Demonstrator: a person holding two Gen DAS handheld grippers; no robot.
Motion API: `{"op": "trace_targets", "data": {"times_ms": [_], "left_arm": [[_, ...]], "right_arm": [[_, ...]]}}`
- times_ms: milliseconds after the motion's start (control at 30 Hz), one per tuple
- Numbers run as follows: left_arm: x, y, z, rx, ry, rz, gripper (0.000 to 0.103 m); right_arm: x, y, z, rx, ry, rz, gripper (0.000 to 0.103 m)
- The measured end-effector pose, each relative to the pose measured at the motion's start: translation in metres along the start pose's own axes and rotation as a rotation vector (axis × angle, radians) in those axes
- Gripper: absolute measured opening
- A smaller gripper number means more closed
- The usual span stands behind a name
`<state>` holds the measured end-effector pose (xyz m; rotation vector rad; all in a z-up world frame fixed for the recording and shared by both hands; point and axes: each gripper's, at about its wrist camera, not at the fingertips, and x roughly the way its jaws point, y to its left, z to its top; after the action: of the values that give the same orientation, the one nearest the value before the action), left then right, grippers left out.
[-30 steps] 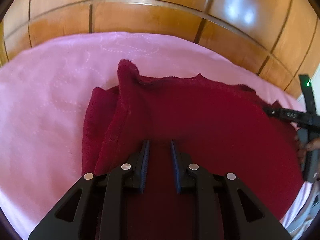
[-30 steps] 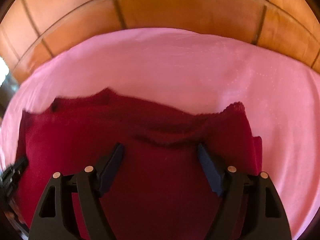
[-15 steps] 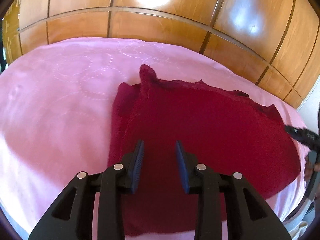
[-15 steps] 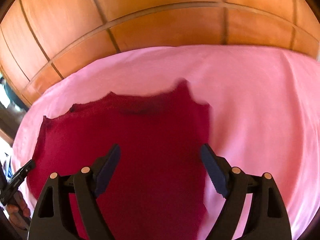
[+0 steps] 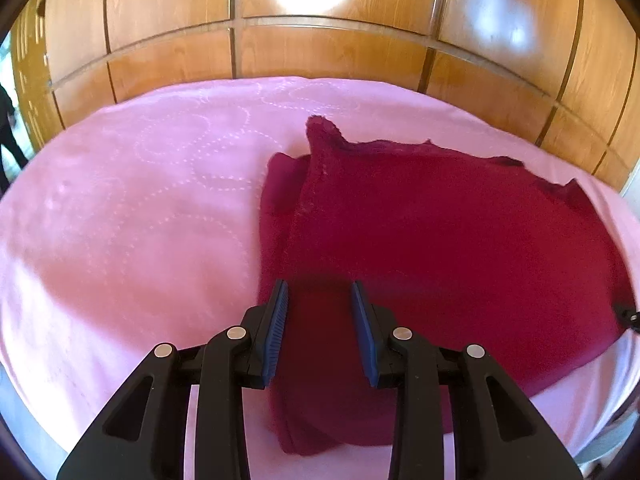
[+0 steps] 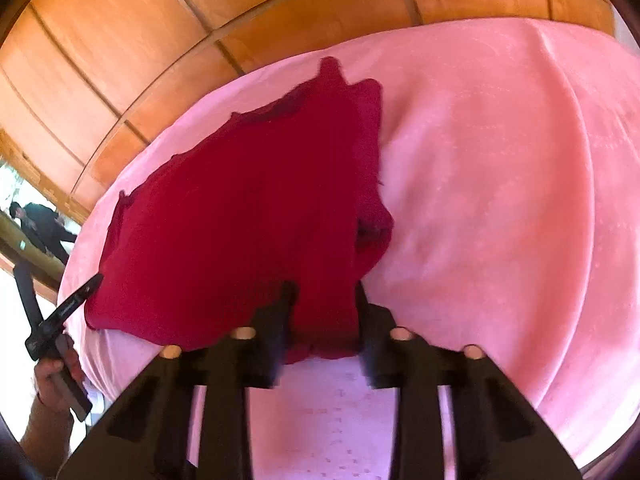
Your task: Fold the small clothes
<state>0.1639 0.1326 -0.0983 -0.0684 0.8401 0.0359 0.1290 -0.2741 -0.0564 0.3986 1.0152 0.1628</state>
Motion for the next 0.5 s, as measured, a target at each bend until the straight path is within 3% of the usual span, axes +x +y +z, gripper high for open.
{"op": "trace_targets", "data": {"times_ms": [200, 333, 433, 500], "left_arm": [[-0.003, 0.013, -0.009, -0.017, 0.011, -0.002, 0.032], [-0.015, 0.017, -0.008, -0.071, -0.001, 0.026, 0.044], [-0.039, 0.014, -0.008, -0.089, -0.069, -0.002, 0.044], [-0.049, 0.009, -0.011, -0.068, -0.097, -0.021, 0.044]], "right_arm": [[-0.002, -0.030, -0.013, 0.052, 0.008, 0.027, 0.016], [-0.005, -0.022, -0.010, 0.024, 0.001, 0.008, 0.017], [-0.011, -0.019, -0.008, 0.028, -0.007, 0.010, 0.030], [-0.018, -0.018, -0.006, 0.027, -0.032, 0.016, 0.048]]}}
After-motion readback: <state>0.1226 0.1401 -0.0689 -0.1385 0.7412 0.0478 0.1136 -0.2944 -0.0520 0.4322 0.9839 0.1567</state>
